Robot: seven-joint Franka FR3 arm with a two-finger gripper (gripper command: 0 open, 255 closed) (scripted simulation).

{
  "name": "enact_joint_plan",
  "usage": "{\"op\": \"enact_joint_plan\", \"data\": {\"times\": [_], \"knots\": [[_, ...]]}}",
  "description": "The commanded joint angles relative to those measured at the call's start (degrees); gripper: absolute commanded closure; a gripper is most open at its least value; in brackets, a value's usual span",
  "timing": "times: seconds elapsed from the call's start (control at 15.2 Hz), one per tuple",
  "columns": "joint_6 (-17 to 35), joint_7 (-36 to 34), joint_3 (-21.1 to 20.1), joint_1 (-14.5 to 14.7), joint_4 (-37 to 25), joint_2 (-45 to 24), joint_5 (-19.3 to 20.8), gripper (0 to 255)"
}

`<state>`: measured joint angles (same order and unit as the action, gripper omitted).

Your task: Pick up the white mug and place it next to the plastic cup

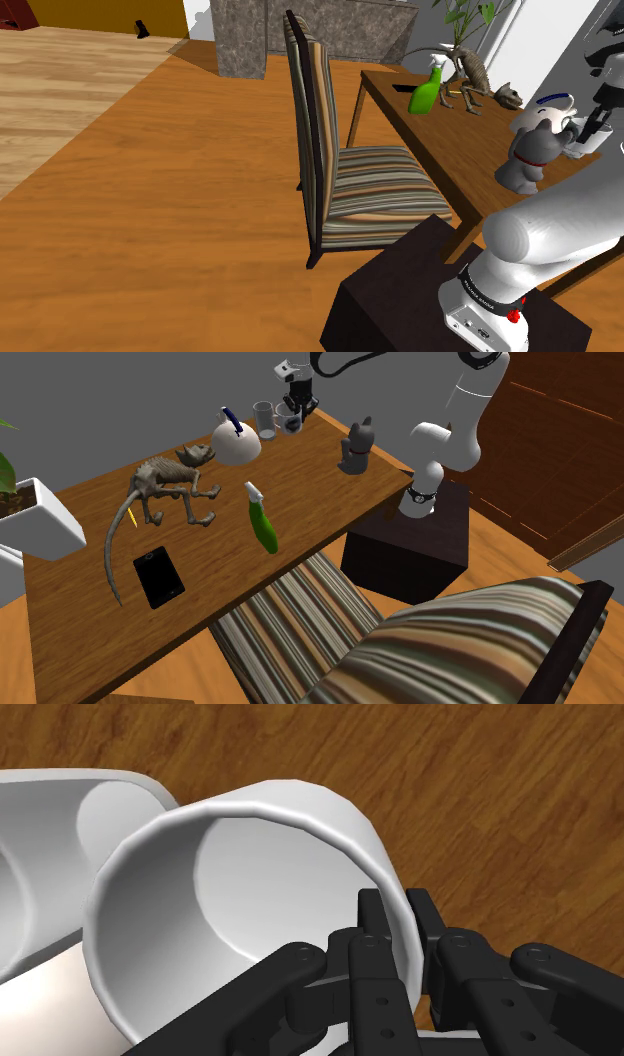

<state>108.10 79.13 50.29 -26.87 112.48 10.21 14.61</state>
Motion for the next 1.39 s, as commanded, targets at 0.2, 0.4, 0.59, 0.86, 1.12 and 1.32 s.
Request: {"op": "enact_joint_plan", "data": {"times": [0.2,0.4,0.59,0.86,1.12,1.32], "knots": [[3.8,0.0,0.7,-0.1,3.2,-0.8,-0.2,255],[6.2,0.1,1.2,-0.1,5.0,-1.4,-0.5,255],[8.6,0.3,1.6,-0.1,6.8,-2.3,-1.0,255],[9.4,0.4,1.8,-0.1,7.4,-2.6,-1.2,255],[9.4,0.4,1.8,-0.1,7.4,-2.6,-1.2,255],[9.4,0.4,1.8,-0.1,7.4,-2.6,-1.2,0]]}}
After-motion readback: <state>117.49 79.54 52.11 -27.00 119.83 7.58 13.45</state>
